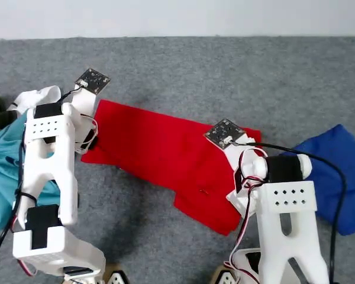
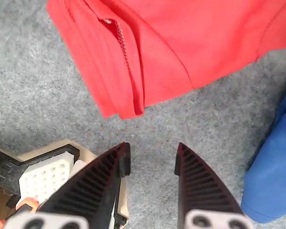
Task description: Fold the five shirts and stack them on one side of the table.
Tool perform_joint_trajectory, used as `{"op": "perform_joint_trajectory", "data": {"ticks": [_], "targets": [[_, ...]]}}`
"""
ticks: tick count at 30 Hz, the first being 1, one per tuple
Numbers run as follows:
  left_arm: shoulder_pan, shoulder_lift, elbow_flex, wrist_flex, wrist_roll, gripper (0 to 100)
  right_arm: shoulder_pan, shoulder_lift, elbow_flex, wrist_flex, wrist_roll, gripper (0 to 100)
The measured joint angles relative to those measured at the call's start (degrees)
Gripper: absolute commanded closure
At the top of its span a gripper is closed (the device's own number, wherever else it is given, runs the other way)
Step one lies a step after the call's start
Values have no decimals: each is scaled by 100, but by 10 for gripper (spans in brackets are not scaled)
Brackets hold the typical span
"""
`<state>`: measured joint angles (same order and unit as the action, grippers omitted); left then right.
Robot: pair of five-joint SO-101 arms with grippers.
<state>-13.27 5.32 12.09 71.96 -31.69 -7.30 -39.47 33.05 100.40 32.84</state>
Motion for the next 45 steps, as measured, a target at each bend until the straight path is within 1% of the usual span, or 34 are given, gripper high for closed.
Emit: {"op": "perform_joint_trajectory", "data": {"ticks": [3, 5, 8, 10, 13, 16, 20, 23, 28, 34, 36, 37, 40, 42, 45], "targets": [[0, 0, 0, 0, 0, 863, 35, 0, -9, -53, 9, 836], [-9, 0, -18, 0, -18, 863, 334, 0, -9, -325, 9, 836], [-123, 0, -281, 0, -26, 863, 897, 0, -9, -1073, -18, 835], [-132, 0, -589, 0, 0, 863, 1292, 79, -9, -1670, -264, 835], [-105, 0, -1029, -158, 0, 863, 1503, 589, -9, -2444, -659, 834], [-114, 0, -1310, -571, 413, 863, 1512, 1415, -105, -3068, -949, 834], [-44, 26, -1345, -1389, 1125, 863, 1495, 2593, -730, -3675, -1266, 836], [211, 343, -1248, -2057, 1477, 863, 1292, 3437, -1345, -3807, -1301, 836], [642, 1354, -1187, -2787, 1609, 863, 1116, 4668, -2338, -3842, -1327, 836], [703, 2303, -1187, -3569, 1609, 863, 1055, 5890, -3130, -3851, -1327, 838], [695, 2453, -1187, -3727, 1609, 863, 1029, 6277, -3341, -3851, -1327, 852], [695, 2505, -1187, -3771, 1609, 863, 1011, 6435, -3437, -3851, -1327, 877], [695, 2567, -1187, -3807, 1609, 863, 967, 6813, -3666, -3851, -1327, 996], [695, 2567, -1187, -3807, 1609, 863, 958, 6936, -3780, -3851, -1327, 976], [695, 2567, -1187, -3807, 1609, 863, 1011, 6945, -3833, -3851, -1327, 987]]}}
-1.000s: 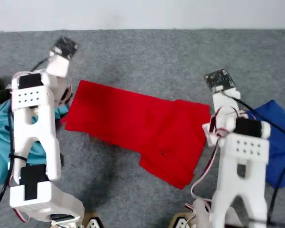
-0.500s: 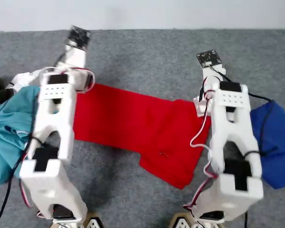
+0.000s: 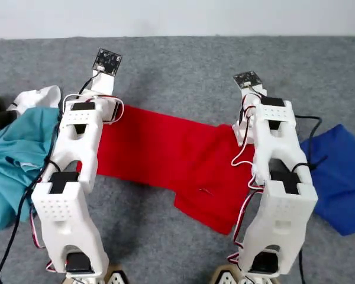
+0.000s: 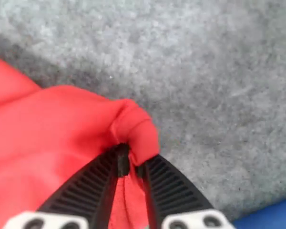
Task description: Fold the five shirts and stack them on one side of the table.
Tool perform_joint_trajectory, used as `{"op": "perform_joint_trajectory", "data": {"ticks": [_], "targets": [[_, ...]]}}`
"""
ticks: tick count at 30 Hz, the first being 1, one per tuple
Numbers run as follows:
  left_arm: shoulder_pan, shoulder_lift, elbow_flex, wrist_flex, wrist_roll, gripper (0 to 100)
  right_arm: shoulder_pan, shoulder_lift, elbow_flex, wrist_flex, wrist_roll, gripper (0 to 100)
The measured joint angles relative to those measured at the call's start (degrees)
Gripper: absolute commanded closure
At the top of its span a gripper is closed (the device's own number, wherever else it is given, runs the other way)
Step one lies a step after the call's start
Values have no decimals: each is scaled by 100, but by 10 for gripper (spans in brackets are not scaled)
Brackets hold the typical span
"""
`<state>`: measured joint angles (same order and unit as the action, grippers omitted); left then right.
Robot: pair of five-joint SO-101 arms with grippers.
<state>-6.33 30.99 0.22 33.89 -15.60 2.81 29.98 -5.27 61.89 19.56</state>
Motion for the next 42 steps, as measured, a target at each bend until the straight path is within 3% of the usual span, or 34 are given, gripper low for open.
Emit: {"op": "perform_joint_trajectory", "data": {"ticks": [14, 20, 26, 31, 36, 42], "targets": [[0, 0, 0, 0, 0, 863, 879, -273, -26, 747, -18, 981], [0, 0, 0, 0, 0, 863, 897, -273, -26, 897, -26, 771], [0, -211, 0, 237, 0, 863, 905, -835, -448, 2031, -202, 768], [0, -1143, -9, 1073, 0, 863, 624, -1688, -589, 3279, 308, 776], [0, -2171, -9, 2338, 0, 863, -193, -2303, -105, 3842, 1284, 917], [0, -2998, -9, 4229, 0, 863, -1468, -2831, 1626, 3710, 1785, 820]]}}
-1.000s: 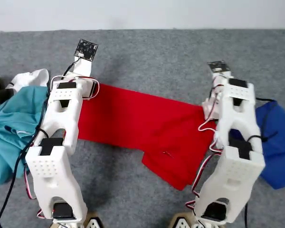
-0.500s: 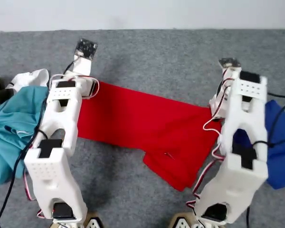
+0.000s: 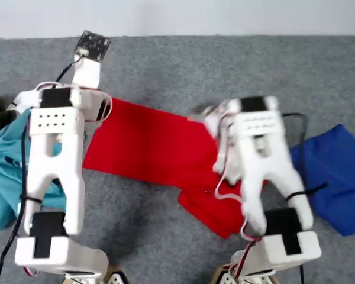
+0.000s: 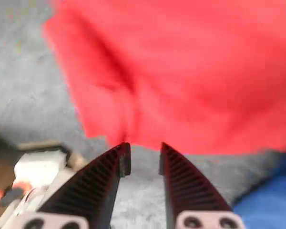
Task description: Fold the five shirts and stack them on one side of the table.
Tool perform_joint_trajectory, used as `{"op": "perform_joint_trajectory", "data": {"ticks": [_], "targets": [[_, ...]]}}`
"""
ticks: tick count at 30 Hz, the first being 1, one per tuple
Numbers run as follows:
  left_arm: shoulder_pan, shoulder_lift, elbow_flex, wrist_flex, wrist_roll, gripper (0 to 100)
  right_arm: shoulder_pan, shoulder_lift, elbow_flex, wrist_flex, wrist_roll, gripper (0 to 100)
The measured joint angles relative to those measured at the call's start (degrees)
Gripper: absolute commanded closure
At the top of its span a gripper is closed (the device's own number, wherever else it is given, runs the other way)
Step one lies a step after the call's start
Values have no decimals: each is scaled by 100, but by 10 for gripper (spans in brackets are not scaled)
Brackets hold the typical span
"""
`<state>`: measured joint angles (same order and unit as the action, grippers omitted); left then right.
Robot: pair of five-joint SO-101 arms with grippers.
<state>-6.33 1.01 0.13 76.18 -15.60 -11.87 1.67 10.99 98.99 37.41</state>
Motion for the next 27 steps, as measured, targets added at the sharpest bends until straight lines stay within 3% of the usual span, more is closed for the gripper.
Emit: {"op": "perform_joint_trajectory", "data": {"ticks": [8, 18, 24, 27], "targets": [[-123, -185, 0, 1565, 0, 863, -598, -870, 1741, -563, 44, 800], [-352, -185, 0, 1644, 0, 863, -598, -1916, 3393, -1020, 747, 800], [-360, -185, 0, 1644, 0, 863, -563, -1925, 4070, -2048, 897, 801], [-360, -185, 0, 1644, 0, 863, -185, -1925, 4396, -2778, 1196, 801]]}}
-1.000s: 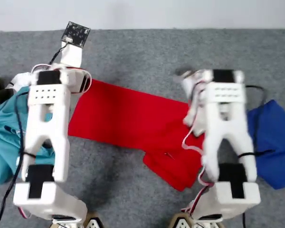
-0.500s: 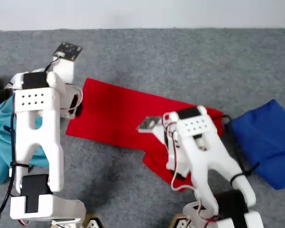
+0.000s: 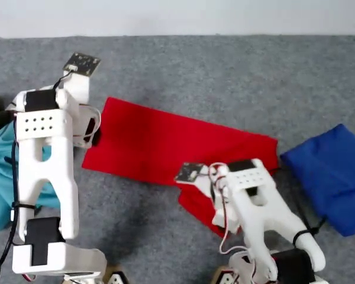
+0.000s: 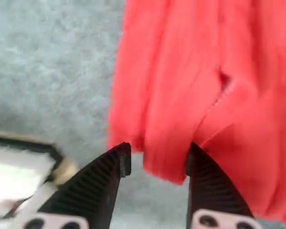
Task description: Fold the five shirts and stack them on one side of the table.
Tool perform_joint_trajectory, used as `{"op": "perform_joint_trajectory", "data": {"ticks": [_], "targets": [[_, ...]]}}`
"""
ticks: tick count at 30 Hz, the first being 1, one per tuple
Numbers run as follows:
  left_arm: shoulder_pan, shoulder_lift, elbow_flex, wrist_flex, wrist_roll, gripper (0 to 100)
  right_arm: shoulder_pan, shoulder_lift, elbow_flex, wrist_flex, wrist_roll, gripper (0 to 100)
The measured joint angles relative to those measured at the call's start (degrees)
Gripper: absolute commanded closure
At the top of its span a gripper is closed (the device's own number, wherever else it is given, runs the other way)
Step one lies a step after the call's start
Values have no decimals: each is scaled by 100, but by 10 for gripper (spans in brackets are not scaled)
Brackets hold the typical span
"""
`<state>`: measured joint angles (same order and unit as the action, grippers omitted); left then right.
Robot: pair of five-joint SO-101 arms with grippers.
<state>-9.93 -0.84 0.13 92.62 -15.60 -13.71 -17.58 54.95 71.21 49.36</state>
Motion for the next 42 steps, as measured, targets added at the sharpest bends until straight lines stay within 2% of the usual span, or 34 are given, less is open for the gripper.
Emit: {"op": "perform_joint_trajectory", "data": {"ticks": [4, 8, 10, 15, 23, 34, 42], "targets": [[0, 0, 0, 0, 0, 863, 580, -88, 123, -448, 360, 816], [0, 0, 0, 0, 0, 863, 703, -97, 123, -527, 484, 995], [0, 0, 0, 0, 0, 863, 721, -114, 123, -536, 492, 970], [0, 0, 0, 0, 0, 863, 695, -114, 26, -501, 501, 986], [0, 0, -18, 0, 0, 863, 651, -114, -1345, -501, 527, 988], [0, 0, -70, 0, 0, 863, 642, -114, -1785, -642, 1802, 988], [0, 0, -70, 0, 0, 863, 633, 105, -1785, -1670, 1925, 987]]}}
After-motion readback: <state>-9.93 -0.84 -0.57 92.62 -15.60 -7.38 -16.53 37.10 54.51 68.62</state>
